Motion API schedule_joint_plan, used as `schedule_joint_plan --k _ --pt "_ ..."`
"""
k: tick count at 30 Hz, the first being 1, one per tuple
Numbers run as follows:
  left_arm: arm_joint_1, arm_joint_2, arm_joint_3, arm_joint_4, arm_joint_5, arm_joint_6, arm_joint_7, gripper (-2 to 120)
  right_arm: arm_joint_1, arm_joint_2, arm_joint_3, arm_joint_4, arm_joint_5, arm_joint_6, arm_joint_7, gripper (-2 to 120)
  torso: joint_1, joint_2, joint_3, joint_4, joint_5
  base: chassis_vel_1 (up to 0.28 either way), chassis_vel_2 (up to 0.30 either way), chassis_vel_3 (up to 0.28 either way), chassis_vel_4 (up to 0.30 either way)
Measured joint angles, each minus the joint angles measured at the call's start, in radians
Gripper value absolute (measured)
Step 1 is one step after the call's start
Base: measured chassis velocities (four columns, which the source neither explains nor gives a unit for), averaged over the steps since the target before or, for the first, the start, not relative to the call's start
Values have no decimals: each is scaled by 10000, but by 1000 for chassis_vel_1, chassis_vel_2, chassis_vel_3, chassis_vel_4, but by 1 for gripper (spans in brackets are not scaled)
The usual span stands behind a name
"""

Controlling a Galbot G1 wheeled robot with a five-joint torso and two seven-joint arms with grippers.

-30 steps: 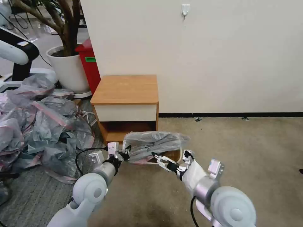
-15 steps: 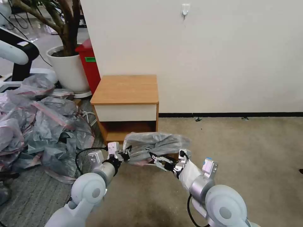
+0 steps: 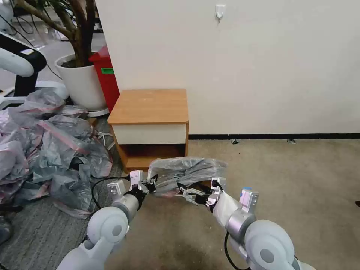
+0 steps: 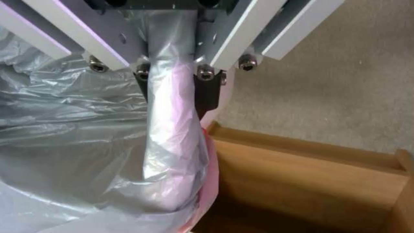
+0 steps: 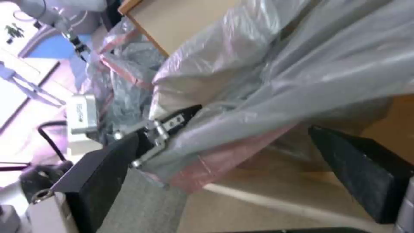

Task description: Pick up the garbage bag from the table and place it over the trash can.

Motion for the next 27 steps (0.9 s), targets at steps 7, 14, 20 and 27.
schedule_joint_plan --k 7,14,20,27 --pt "43 6 45 -132 9 20 -39 3 203 -49 -365 -487 -509 170 -248 100 0 -1 0 0 3 0 0 0 0" --pt "152 45 11 -249 -71 28 -48 3 368 -287 -411 -602 -767 356 -616 99 0 -2 1 1 2 0 0 0 0" --pt "139 26 11 -214 -72 28 -49 3 311 -302 -401 -587 -895 512 -743 89 0 -2 0 0 1 0 0 0 0" --pt "113 -5 45 -148 -63 28 -54 3 140 -240 -400 -586 -1103 722 -885 68 0 -1 0 0 1 0 0 0 0"
